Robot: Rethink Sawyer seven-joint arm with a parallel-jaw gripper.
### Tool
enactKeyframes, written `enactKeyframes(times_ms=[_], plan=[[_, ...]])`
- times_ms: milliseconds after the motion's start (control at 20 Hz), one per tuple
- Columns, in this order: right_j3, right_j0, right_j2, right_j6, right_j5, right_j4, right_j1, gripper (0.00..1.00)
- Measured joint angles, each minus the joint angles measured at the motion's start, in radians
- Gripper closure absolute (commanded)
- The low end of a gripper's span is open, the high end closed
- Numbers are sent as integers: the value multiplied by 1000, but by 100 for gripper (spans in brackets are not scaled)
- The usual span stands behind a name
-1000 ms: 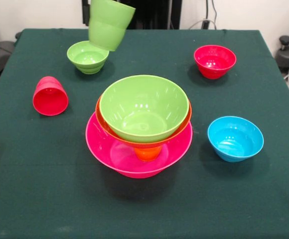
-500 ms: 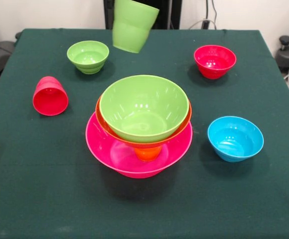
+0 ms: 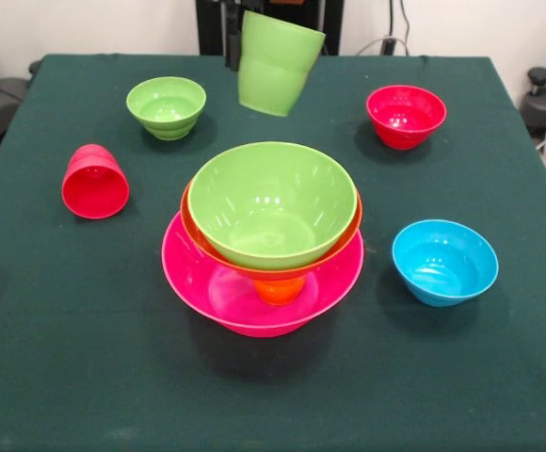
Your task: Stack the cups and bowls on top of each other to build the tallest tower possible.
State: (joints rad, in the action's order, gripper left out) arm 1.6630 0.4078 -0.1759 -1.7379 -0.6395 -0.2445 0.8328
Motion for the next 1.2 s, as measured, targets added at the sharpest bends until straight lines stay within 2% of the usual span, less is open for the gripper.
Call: enactKeyframes(times_ms=[450,700,1200], plan=[[-96,-40,32,0,-4,13,-59,100],[-156,-61,54,0,-18,47,-90,100],[-208,-94,95,0,-32,80,-100,100]])
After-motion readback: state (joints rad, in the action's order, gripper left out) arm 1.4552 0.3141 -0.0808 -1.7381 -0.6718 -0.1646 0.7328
